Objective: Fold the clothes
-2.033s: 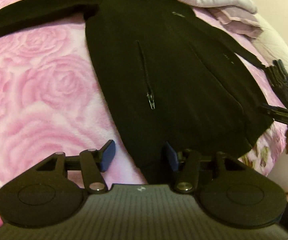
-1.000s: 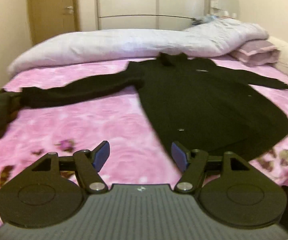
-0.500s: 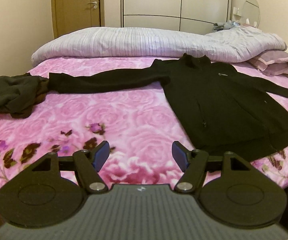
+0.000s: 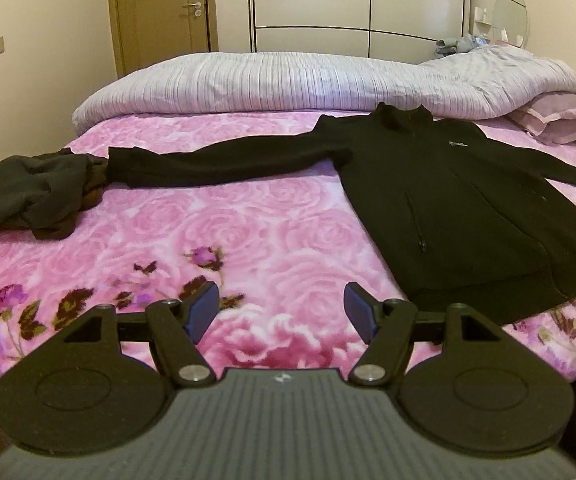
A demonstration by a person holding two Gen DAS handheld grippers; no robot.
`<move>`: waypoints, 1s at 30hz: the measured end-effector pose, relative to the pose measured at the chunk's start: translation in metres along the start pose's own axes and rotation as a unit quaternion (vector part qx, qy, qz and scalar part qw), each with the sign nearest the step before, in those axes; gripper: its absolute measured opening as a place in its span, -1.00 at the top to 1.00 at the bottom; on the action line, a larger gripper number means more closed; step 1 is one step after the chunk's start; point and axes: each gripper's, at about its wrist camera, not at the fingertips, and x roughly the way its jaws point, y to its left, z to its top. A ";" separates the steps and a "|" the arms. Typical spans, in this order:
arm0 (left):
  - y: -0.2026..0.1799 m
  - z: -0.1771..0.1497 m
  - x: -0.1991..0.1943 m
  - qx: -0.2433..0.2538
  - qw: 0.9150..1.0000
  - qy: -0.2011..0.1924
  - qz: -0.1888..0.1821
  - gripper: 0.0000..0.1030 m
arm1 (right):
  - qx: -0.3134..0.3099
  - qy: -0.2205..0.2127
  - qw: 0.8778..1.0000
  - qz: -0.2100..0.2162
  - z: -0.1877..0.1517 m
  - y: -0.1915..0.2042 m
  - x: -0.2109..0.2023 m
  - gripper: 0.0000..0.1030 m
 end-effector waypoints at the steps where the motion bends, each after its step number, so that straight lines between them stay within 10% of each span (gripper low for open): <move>1: 0.000 0.000 -0.001 0.001 1.000 -0.001 0.001 -0.26 | -0.001 0.000 1.000 0.001 0.000 0.001 0.000 -0.53; 18: 0.041 0.008 -0.004 0.016 0.998 -0.018 0.054 -0.31 | -0.050 -0.066 0.991 0.106 0.022 0.069 0.001 -0.53; 26: 0.121 0.034 0.046 0.054 0.993 -0.043 0.099 -0.32 | -0.261 -0.148 0.922 0.244 0.056 0.226 0.051 -0.52; 30: 0.172 0.054 0.088 0.089 0.988 -0.042 0.121 -0.32 | -0.356 -0.152 0.878 0.281 0.077 0.325 0.104 -0.05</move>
